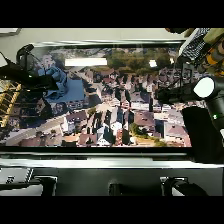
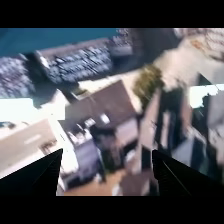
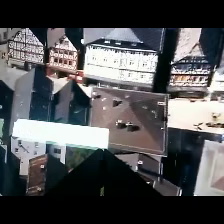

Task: Fold the clothes and pants, and hang the long-sleeved shirts on hangers.

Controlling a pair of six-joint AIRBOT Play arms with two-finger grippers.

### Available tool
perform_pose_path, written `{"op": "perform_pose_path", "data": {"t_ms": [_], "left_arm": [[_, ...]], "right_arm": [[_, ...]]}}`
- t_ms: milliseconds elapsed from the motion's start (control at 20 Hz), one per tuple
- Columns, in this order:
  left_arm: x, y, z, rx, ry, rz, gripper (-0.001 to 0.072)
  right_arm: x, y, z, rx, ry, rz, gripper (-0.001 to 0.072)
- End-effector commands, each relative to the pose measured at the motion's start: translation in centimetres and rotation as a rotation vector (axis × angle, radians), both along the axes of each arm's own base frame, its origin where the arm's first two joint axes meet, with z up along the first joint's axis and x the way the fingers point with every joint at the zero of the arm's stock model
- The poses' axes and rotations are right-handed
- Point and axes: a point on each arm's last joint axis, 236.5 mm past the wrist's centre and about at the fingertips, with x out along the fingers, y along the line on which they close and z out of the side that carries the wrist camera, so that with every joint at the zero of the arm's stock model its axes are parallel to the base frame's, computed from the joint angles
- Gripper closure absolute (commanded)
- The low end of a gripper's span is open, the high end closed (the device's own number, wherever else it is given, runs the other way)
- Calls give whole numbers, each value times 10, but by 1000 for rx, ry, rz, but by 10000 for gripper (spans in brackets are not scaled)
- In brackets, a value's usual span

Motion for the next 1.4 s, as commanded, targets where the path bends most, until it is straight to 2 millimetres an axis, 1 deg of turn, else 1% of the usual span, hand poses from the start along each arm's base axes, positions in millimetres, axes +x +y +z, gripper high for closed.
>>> {"op": "perform_pose_path", "data": {"t_ms": [0, 50, 100, 150, 200, 300, 400, 500, 550, 650, 700, 750, 800, 900, 950, 1000, 1150, 1250, 1350], "left_arm": [[64, 64, -20, 151, -152, 251, 71], [85, 79, -31, 159, -194, 308, 71], [103, 90, -47, 158, -222, 332, 71], [116, 99, -64, 157, -233, 347, 71], [125, 108, -85, 156, -224, 365, 71], [129, 124, -125, 159, -171, 400, 72], [132, 140, -154, 144, -140, 463, 72], [138, 151, -167, 114, -146, 541, 72], [139, 153, -171, 111, -147, 550, 74], [138, 151, -176, 104, -135, 547, 156], [136, 143, -177, 81, -117, 529, 433], [135, 130, -175, 42, -98, 496, 687], [135, 116, -169, -1, -88, 457, 694], [133, 81, -154, -89, -54, 366, 695], [128, 59, -146, -132, -26, 316, 696], [121, 34, -140, -173, 7, 274, 696], [92, -64, -123, -268, 91, 89, 696], [66, -145, -111, -347, 131, -37, 696], [29, -228, -101, -431, 193, -126, 696]], "right_arm": [[2, 1, 2, 5, -13, -1, 684], [2, 2, 2, 7, -12, -1, 683], [2, 2, 2, 9, -12, -1, 684], [2, 2, 2, 9, -12, -1, 684], [3, 2, 2, 9, -14, -1, 684], [4, 2, 3, 10, -20, -2, 684], [4, 2, 3, 10, -20, -2, 684], [4, 2, 3, 10, -20, -2, 683], [4, 2, 3, 10, -19, -2, 683], [4, 2, 3, 10, -20, -3, 683], [4, 2, 3, 10, -20, -2, 683], [4, 2, 3, 10, -21, -3, 683], [5, 2, 4, 11, -27, -4, 683], [7, 2, 5, 12, -35, -6, 682], [6, 2, 5, 11, -32, -5, 669], [5, 2, 4, 18, -21, -20, 621], [-2, -6, 7, 12, -4, -68, 623], [-11, -15, 16, -26, -14, -72, 623], [-25, -32, 28, -92, -30, -83, 624]]}}
